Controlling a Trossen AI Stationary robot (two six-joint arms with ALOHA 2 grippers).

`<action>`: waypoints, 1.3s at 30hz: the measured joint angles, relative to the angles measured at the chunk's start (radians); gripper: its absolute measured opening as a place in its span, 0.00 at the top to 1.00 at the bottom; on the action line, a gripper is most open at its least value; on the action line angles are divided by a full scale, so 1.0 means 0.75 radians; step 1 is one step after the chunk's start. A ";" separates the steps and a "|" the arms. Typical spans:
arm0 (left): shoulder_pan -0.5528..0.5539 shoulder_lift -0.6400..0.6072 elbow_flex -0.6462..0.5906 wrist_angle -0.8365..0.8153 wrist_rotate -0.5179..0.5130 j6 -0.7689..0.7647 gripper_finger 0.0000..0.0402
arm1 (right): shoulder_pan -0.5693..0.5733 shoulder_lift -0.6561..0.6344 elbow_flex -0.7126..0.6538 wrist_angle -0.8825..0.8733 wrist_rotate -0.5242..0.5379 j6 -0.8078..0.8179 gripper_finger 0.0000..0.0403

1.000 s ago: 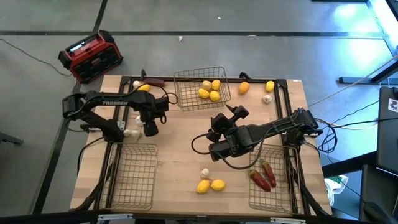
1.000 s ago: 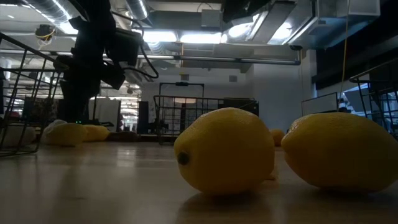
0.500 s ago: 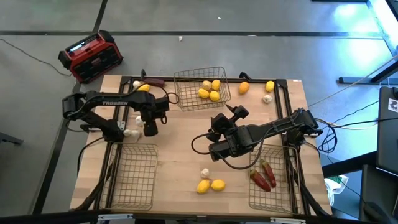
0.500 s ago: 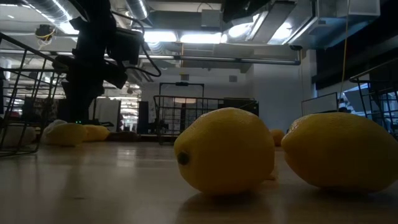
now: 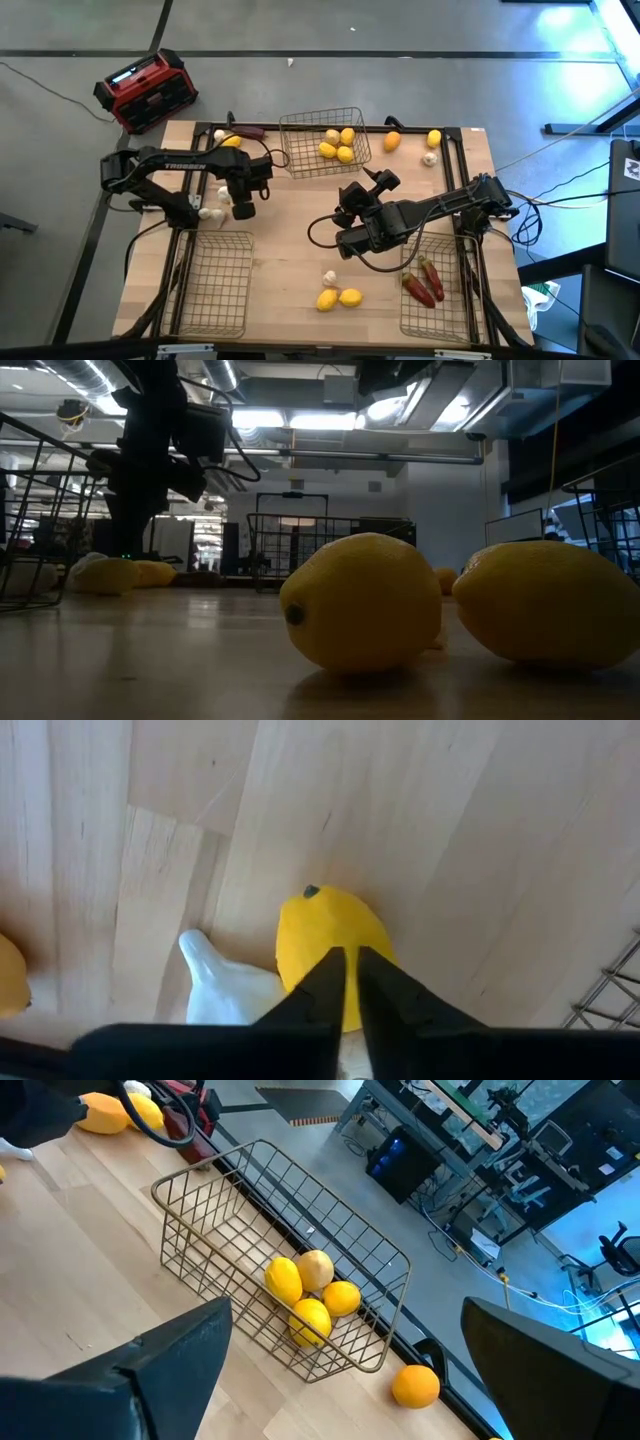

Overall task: Sort produce into baskets
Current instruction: Put the lemon into the top wire basket

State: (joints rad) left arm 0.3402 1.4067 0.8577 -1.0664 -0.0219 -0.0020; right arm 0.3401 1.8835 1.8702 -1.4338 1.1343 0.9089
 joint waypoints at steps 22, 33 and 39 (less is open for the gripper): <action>-0.001 0.000 0.000 -0.023 -0.022 -0.178 0.34 | 0.000 0.000 0.000 0.001 0.003 0.004 0.03; 0.008 0.024 -0.173 0.119 -0.001 -0.196 0.36 | -0.001 0.000 0.001 0.003 0.005 0.003 0.03; 0.002 0.023 -0.174 0.121 -0.001 -0.185 0.38 | -0.001 0.000 0.001 0.005 0.034 0.003 0.03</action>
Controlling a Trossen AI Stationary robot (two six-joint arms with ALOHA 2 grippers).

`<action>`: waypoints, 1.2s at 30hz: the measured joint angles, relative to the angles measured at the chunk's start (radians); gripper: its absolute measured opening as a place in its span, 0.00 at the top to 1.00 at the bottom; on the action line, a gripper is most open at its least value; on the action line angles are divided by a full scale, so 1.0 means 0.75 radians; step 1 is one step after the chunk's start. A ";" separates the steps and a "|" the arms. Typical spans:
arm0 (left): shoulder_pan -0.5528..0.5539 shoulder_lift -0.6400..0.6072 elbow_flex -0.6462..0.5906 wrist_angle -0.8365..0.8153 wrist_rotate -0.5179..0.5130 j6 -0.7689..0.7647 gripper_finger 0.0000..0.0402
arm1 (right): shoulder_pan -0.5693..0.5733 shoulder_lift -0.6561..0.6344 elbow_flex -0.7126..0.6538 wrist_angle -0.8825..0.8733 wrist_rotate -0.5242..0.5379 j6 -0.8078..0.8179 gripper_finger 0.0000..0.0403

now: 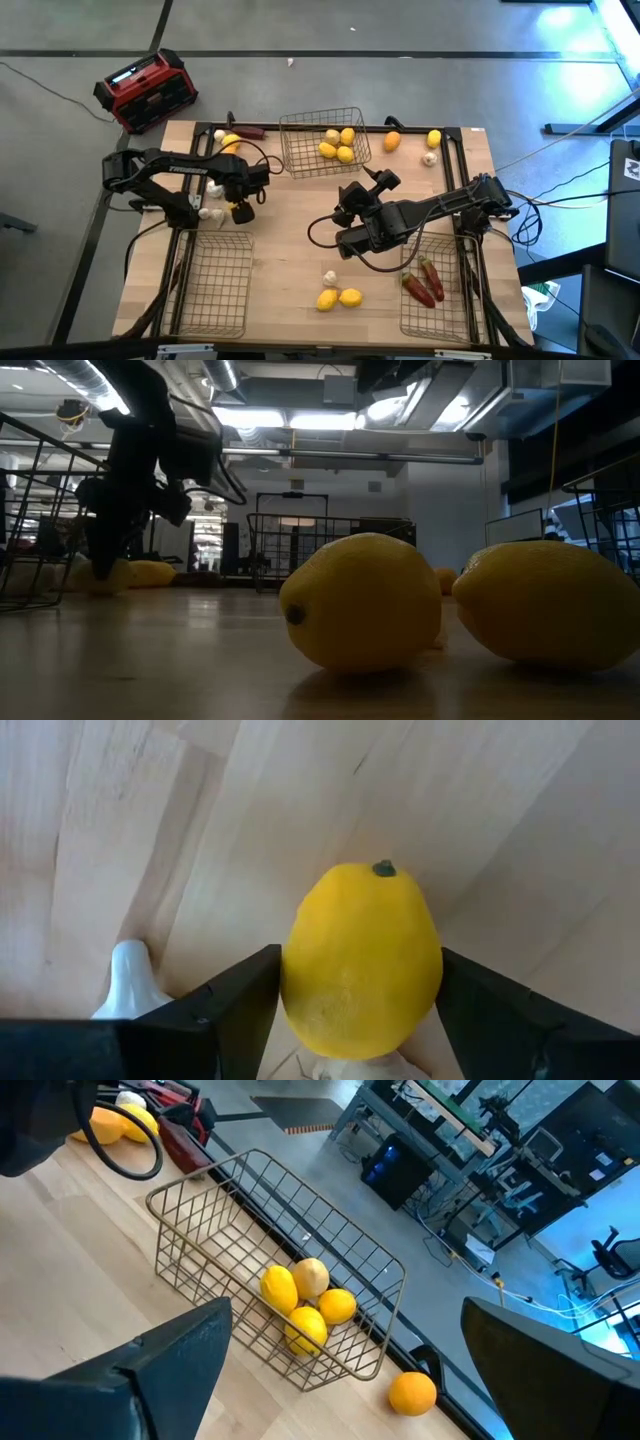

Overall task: Sort produce into baskets
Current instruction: Put the lemon into the top wire basket

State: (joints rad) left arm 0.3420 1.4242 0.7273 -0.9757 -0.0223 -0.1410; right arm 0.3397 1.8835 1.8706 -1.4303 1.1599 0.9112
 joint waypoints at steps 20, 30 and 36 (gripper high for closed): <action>-0.048 -0.040 0.159 -0.024 0.016 0.077 0.54 | 0.000 0.000 0.000 0.006 0.000 0.001 0.03; -0.034 -0.247 0.422 -0.001 0.015 0.127 0.53 | 0.000 0.000 0.000 0.008 0.000 0.000 0.03; 0.006 -0.341 0.448 0.319 0.014 0.232 0.53 | 0.000 0.000 0.000 0.010 -0.001 0.000 0.03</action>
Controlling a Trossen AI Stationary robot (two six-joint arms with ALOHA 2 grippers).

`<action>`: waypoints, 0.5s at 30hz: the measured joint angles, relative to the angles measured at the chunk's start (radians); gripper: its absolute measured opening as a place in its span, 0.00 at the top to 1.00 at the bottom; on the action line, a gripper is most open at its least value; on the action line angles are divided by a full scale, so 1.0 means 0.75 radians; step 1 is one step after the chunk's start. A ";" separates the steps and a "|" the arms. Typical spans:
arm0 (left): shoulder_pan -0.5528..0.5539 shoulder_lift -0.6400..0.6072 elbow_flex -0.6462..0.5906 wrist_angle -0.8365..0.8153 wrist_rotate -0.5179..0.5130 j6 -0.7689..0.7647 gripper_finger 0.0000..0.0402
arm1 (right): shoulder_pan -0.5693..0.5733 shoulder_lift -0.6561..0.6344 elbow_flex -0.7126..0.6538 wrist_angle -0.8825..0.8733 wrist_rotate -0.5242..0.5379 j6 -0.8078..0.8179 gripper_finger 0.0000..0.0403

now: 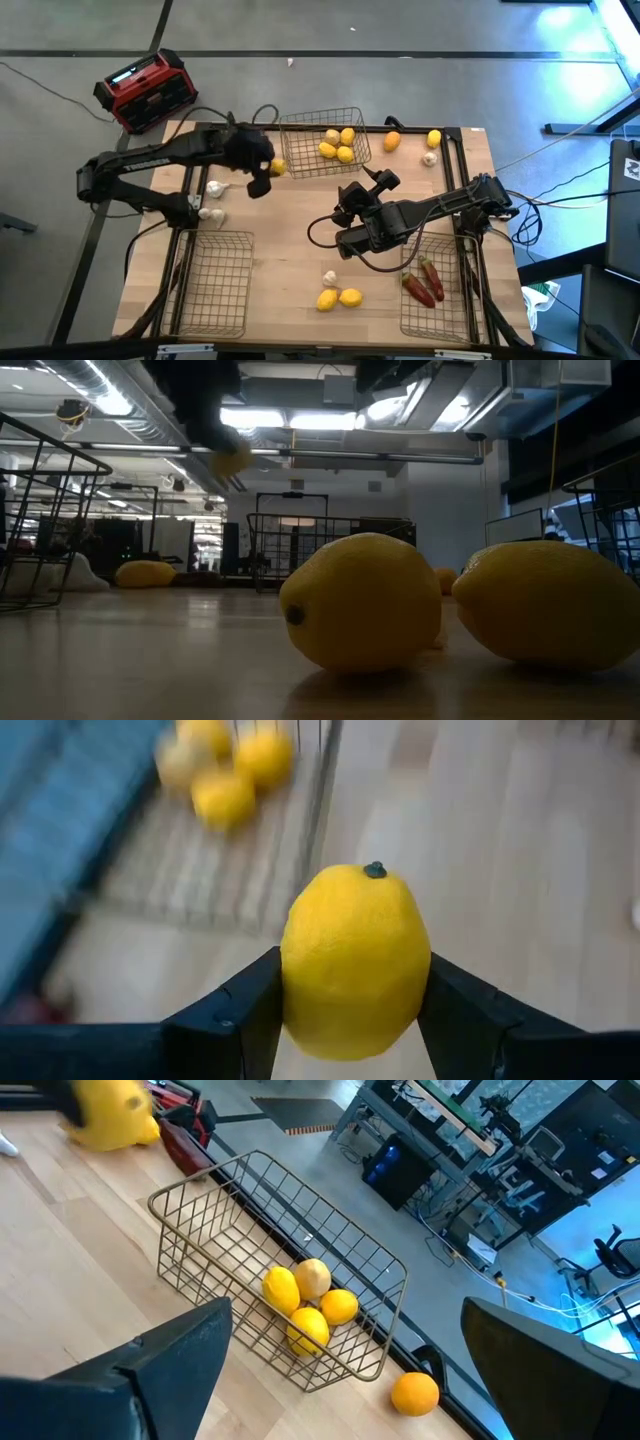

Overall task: Sort produce into baskets
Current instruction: Put the lemon into the top wire basket

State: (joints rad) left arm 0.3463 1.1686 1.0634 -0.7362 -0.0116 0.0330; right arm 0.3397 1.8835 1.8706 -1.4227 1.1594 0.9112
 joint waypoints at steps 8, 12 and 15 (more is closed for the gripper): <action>0.045 0.078 -0.013 0.348 -0.003 0.035 0.52 | 0.000 0.000 0.000 0.000 -0.012 0.000 0.03; 0.057 0.170 -0.013 0.412 -0.024 0.060 0.51 | 0.000 0.000 0.000 0.000 -0.012 -0.003 0.03; 0.068 0.243 -0.014 0.438 -0.078 0.063 0.49 | 0.000 0.000 0.000 -0.001 -0.012 -0.004 0.03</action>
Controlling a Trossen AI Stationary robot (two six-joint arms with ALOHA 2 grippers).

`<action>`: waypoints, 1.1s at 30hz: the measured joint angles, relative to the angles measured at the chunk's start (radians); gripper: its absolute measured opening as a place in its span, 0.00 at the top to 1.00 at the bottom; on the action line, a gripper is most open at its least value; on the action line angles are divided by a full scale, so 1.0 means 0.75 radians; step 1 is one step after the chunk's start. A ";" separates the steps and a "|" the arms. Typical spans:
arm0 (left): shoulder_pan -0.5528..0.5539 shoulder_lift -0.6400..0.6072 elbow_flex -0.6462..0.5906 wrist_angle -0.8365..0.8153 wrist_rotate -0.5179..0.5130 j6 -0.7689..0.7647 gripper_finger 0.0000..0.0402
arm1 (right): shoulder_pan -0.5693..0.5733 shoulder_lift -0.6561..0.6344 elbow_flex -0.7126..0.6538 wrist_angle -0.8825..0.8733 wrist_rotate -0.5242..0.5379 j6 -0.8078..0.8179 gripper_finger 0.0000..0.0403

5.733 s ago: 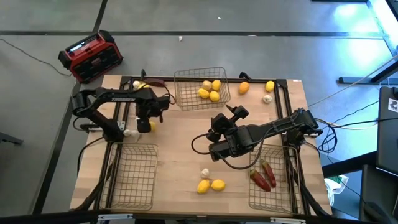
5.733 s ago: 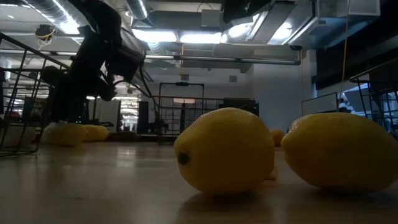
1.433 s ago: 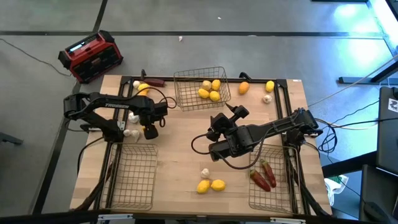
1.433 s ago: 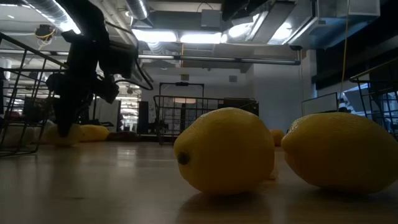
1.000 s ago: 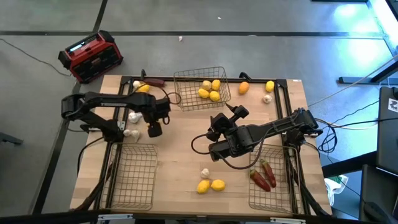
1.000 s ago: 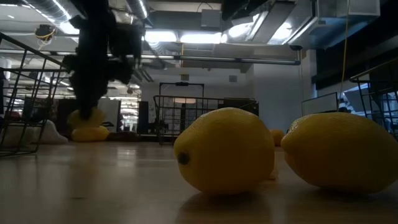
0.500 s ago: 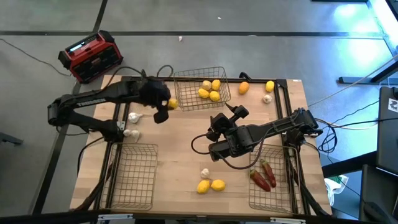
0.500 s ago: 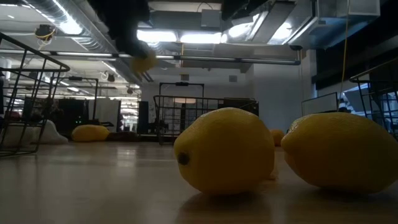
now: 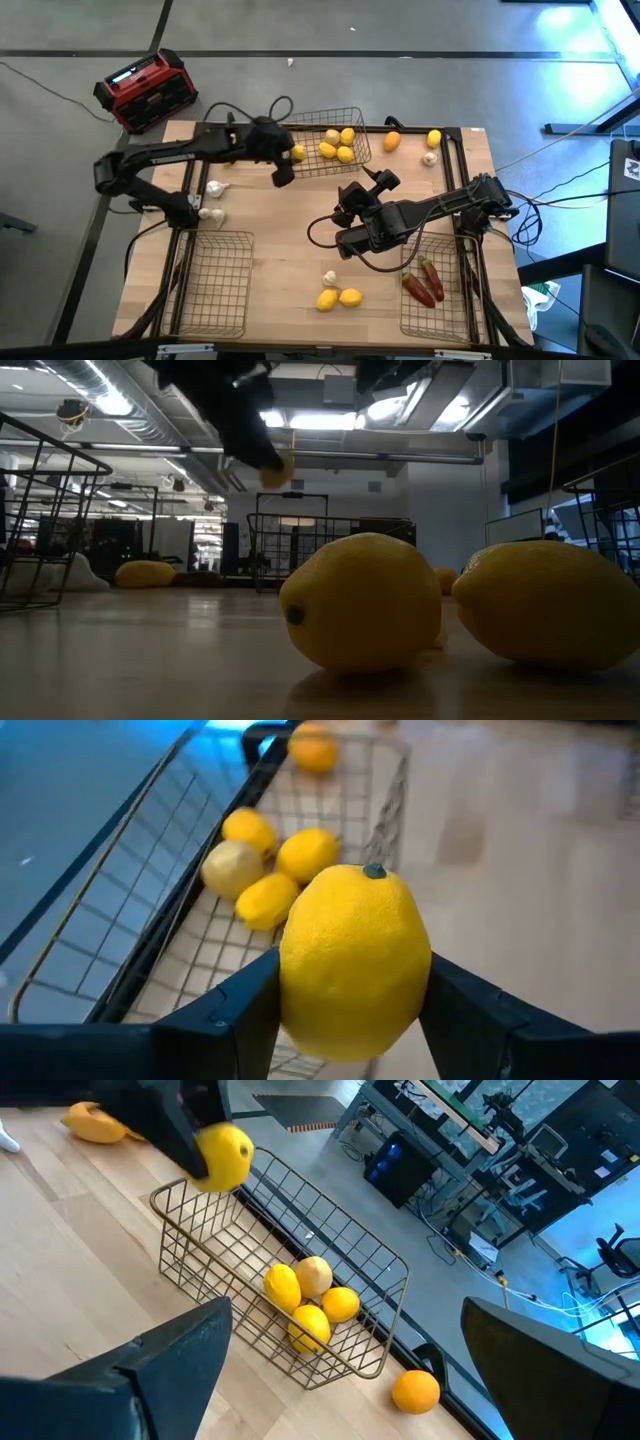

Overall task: Sort produce into baskets
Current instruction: Put the lemon into the top wire basket

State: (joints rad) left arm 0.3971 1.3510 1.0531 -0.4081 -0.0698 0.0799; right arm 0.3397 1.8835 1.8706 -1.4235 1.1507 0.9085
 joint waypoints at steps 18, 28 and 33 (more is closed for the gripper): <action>0.075 0.244 -0.001 0.105 -0.177 0.027 0.48 | 0.000 0.000 0.000 0.002 0.001 -0.001 0.03; 0.074 0.308 -0.001 0.105 -0.177 0.034 0.48 | 0.000 0.000 0.000 0.002 0.001 -0.001 0.03; 0.074 0.317 -0.001 0.104 -0.177 0.034 0.48 | 0.000 0.000 0.000 0.002 0.001 -0.001 0.03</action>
State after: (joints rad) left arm 0.4526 1.5887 1.0527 -0.3302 -0.2024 0.1055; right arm 0.3397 1.8835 1.8706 -1.4223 1.1515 0.9077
